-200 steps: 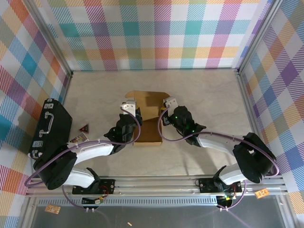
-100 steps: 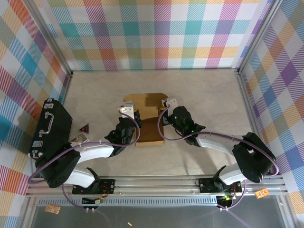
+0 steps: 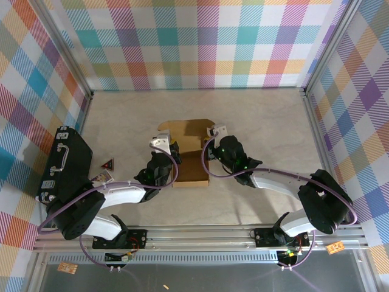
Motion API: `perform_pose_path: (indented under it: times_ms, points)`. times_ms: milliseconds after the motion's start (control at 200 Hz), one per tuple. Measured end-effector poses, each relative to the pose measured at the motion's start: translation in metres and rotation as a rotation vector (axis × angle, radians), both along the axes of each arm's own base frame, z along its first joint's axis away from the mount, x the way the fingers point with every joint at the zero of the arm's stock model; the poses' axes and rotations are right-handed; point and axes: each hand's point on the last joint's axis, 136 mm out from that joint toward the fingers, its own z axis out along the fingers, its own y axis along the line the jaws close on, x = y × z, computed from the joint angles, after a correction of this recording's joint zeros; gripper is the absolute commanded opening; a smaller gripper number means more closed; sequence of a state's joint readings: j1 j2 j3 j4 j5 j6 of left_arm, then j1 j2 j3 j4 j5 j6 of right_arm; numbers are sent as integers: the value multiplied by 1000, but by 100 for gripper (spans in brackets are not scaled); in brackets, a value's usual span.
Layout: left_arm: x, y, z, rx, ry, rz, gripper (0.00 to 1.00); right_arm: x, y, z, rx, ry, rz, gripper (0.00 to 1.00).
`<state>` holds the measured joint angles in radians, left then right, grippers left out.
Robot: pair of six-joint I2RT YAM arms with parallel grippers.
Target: Fold the paper box
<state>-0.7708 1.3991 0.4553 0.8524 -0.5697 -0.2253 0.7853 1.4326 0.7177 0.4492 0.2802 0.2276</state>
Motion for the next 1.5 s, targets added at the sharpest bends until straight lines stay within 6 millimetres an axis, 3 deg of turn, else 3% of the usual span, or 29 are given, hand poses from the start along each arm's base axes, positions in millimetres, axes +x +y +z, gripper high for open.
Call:
perform_pose_path:
  times_ms: [225, 665, 1045, 1220, 1315, 1500]
  points:
    - [-4, 3, -15, 12, 25, -6, 13, -2, 3, -16, -26, 27, 8, 5]
    - [-5, 3, -15, 5, 29, -4, 12, -8, 9, -16, -26, 31, 34, 18]
    - [-10, -7, -16, 13, 39, -52, 12, -23, 7, -13, -68, 49, 71, 44]
    - [-12, -13, -15, 13, 43, -82, 11, -31, 1, -11, -102, 55, 84, 51]
    - [-13, -17, -16, 15, 49, -102, 11, -37, -2, -5, -112, 48, 94, 62]
    - [-17, -28, -18, 17, 64, -151, 11, -49, -10, 20, -95, 14, 111, 68]
